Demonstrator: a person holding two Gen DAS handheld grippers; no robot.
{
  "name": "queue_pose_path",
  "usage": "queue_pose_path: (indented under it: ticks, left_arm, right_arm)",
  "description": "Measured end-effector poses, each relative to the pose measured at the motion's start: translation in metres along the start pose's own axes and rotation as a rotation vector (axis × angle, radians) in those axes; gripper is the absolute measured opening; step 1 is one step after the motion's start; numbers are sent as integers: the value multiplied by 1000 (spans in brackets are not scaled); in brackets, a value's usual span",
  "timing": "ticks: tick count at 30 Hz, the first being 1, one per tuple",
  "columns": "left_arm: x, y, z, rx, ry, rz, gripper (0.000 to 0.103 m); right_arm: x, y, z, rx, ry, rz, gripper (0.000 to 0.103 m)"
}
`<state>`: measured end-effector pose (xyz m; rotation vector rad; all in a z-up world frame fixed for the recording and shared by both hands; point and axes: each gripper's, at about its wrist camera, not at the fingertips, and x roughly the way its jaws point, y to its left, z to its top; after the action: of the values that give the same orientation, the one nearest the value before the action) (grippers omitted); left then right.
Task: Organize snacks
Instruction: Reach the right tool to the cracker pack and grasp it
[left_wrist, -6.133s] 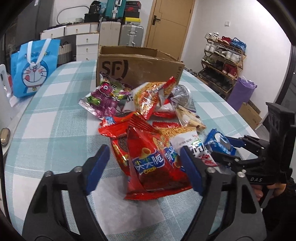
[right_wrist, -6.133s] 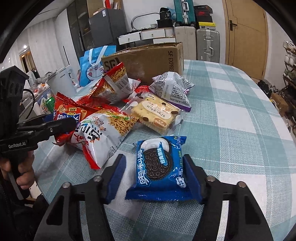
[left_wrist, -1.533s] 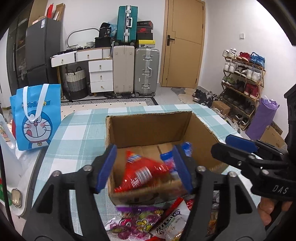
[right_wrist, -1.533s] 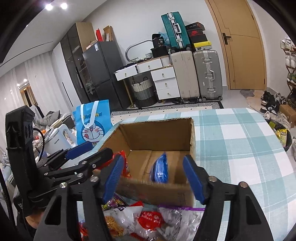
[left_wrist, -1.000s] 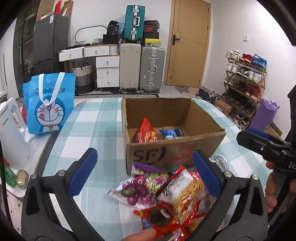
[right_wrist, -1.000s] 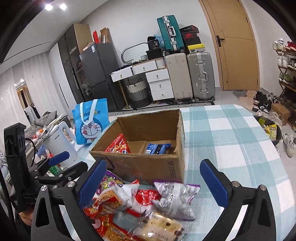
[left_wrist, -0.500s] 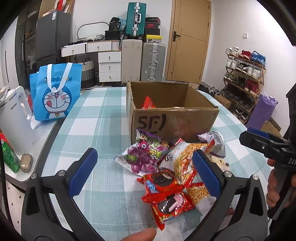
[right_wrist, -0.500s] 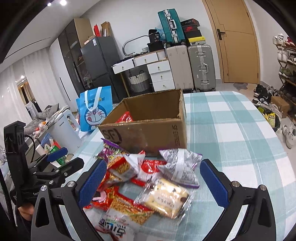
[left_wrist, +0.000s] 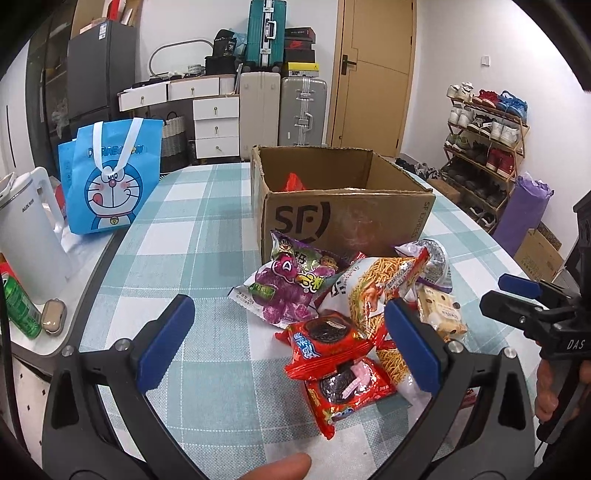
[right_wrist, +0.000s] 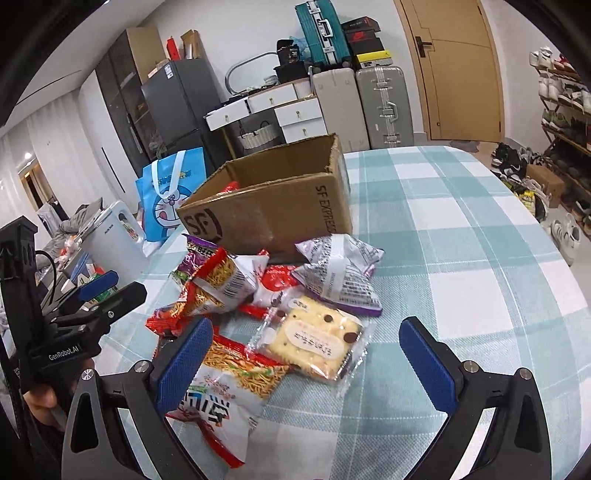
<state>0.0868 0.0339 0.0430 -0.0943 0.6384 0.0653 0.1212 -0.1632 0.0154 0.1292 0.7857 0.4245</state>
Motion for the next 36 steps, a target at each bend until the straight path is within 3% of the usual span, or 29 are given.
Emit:
queue_pose_path:
  ticks: [15, 36]
  left_arm:
    - [21, 0, -6, -9, 81, -56, 102]
    - [49, 10, -20, -71, 158, -101, 102]
  right_arm:
    - [15, -14, -15, 54, 78, -50, 102]
    - [67, -9, 0, 135, 174, -24, 102]
